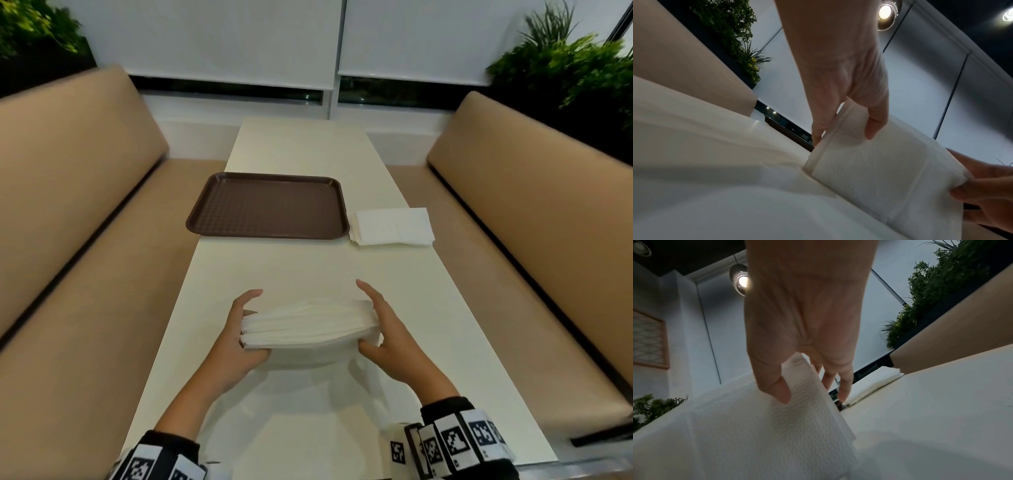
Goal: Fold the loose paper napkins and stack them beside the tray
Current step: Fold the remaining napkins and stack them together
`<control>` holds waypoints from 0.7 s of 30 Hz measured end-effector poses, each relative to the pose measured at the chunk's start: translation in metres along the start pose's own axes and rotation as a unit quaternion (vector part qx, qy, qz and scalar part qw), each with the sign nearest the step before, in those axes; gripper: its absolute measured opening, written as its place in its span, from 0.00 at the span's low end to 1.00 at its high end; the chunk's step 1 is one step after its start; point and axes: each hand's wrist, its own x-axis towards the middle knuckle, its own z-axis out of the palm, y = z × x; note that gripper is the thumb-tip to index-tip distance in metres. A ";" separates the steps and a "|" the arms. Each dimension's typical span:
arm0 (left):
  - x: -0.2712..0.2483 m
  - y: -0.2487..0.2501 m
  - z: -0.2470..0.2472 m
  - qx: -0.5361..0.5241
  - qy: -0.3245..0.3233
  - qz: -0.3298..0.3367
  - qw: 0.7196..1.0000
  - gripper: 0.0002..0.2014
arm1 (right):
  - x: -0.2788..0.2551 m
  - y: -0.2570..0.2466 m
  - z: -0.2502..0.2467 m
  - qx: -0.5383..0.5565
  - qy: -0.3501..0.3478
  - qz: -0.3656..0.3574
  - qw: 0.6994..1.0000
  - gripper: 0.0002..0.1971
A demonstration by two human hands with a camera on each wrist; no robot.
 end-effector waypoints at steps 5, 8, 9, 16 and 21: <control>0.003 -0.006 -0.003 -0.008 0.003 -0.023 1.000 0.23 | 0.005 0.002 -0.002 -0.073 -0.012 0.005 0.997 0.33; 0.003 -0.005 -0.005 -0.019 0.001 -0.039 0.999 0.20 | 0.006 0.003 -0.003 -0.083 -0.004 -0.003 0.997 0.31; 0.003 -0.005 -0.005 -0.020 0.001 -0.044 0.999 0.20 | 0.007 0.004 -0.003 -0.083 -0.003 -0.006 0.997 0.30; 0.007 -0.005 0.001 -0.041 -0.016 -0.073 0.996 0.26 | 0.013 0.005 -0.002 -0.067 -0.031 -0.003 0.997 0.25; 0.009 -0.002 -0.003 0.012 -0.014 -0.078 0.997 0.13 | 0.015 0.002 -0.004 -0.071 -0.035 0.018 0.997 0.18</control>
